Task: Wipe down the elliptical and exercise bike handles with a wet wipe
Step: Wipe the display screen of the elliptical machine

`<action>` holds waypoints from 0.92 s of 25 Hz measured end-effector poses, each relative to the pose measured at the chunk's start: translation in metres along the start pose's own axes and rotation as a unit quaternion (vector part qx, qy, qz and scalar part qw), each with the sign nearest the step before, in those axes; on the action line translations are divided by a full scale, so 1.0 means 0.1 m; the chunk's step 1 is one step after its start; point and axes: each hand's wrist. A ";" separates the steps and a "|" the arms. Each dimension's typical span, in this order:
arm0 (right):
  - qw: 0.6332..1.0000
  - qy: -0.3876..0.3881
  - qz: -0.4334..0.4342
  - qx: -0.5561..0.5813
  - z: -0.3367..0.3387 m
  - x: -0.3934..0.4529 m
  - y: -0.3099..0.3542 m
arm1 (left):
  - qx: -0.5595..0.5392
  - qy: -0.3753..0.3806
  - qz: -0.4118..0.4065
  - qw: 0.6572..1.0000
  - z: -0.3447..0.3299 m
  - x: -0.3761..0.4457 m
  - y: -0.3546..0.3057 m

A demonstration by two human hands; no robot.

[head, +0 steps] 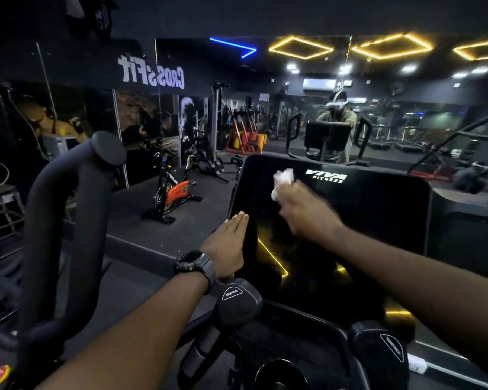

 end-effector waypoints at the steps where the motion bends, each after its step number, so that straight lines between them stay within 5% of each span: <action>1: 0.991 0.088 0.098 0.016 -0.13 -0.18 0.37 | 0.011 0.013 -0.003 1.000 -0.01 0.00 -0.02; 3: 0.957 0.077 0.279 0.000 -0.14 -0.35 0.60 | 0.039 0.033 -0.022 0.998 -0.02 0.02 -0.06; 4: 0.948 0.101 0.302 -0.005 -0.03 -0.32 0.40 | 0.048 0.039 -0.032 0.998 -0.03 0.03 -0.07; 6: 0.999 0.030 0.020 0.020 0.15 -0.10 -0.16 | 0.062 0.045 -0.042 0.996 -0.03 0.04 -0.10; 7: 0.996 0.019 -0.083 -0.007 0.22 -0.11 -0.24 | 0.070 0.046 -0.043 0.996 -0.03 0.03 -0.11; 8: 0.996 0.026 -0.090 -0.004 0.28 -0.18 -0.20 | 0.076 0.048 -0.046 0.995 -0.03 0.03 -0.13; 10: 0.986 0.110 0.122 0.011 0.15 -0.53 0.44 | 0.084 0.050 -0.055 0.994 0.01 0.04 -0.17; 12: 0.956 0.103 0.272 -0.030 0.12 -0.72 0.46 | 0.084 0.052 -0.062 0.993 0.06 0.08 -0.25; 13: 0.968 0.113 0.221 -0.036 0.19 -0.68 0.21 | 0.076 0.060 -0.065 0.993 0.10 0.11 -0.29; 15: 0.997 0.003 -0.069 -0.020 0.24 -0.54 -0.19 | 0.058 0.086 -0.060 0.993 0.15 0.16 -0.35; 16: 0.993 0.005 -0.108 -0.042 0.27 -0.57 -0.19 | 0.053 0.098 -0.053 0.992 0.17 0.18 -0.37; 18: 0.992 0.103 0.071 0.016 0.14 -0.80 0.25 | 0.056 0.110 -0.039 0.992 0.21 0.21 -0.45; 20: 0.962 0.102 0.250 -0.034 0.06 -0.93 0.28 | 0.069 0.114 -0.032 0.991 0.23 0.25 -0.56; 21: 0.965 0.119 0.229 -0.043 0.15 -0.89 0.06 | 0.079 0.115 -0.030 0.990 0.23 0.26 -0.62; 23: 0.996 0.018 -0.088 -0.024 0.25 -0.75 -0.38 | 0.098 0.120 -0.023 0.988 0.22 0.27 -0.70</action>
Point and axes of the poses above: each hand's wrist, its own x-axis towards the middle knuckle, its own z-axis out of the back of the hand, y = z × x, and after that the axes turned 10 degrees about -x, right-handed
